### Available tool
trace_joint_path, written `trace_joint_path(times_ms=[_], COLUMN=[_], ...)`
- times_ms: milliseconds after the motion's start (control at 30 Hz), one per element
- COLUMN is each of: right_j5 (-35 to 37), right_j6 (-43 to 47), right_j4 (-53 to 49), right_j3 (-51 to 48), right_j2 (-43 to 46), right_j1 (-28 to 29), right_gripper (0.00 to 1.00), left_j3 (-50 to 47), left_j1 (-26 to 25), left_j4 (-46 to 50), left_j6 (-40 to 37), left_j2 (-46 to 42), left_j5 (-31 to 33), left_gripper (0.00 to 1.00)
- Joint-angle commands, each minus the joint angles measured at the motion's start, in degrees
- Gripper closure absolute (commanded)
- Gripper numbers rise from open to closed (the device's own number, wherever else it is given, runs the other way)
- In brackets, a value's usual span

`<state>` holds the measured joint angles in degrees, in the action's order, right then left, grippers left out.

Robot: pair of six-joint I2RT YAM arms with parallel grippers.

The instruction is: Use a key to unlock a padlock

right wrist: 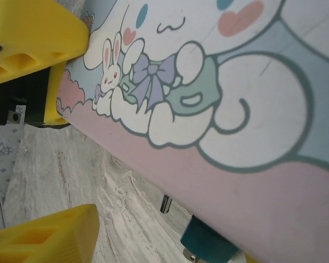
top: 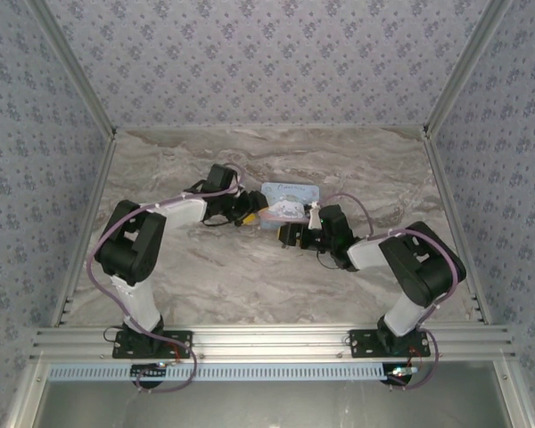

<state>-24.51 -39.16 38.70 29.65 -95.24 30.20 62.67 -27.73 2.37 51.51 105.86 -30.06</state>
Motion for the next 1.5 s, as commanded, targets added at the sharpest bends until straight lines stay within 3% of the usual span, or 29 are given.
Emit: trace_joint_path(times_ms=[0,167,567,1100,1467], right_j5=[-0.6,-2.6,-3.8,-5.5,-4.8], right_j6=[0.1,-0.9,-1.4,-0.9,-1.4], right_j4=[6.1,11.7,14.6,13.2,12.0], right_j3=[0.7,-0.5,-2.6,-1.0,-0.4], right_j2=[-1.4,-3.0,-3.8,-5.6,-6.7], right_j1=[0.0,-0.7,-2.1,-2.6,-2.6], right_gripper=[0.34,0.35,0.44,0.68,0.93], left_j3=[-3.0,-4.4,-4.4,-4.1,-4.4], left_j1=[0.0,0.0,0.1,0.1,0.1], left_j4=[2.1,0.9,0.8,1.1,1.3], left_j6=[-0.5,0.3,0.5,0.6,0.5], left_j2=[0.6,0.5,0.6,0.8,0.5], left_j5=[1.4,1.8,1.9,1.7,2.0], left_gripper=[0.39,0.39,0.39,0.40,0.40])
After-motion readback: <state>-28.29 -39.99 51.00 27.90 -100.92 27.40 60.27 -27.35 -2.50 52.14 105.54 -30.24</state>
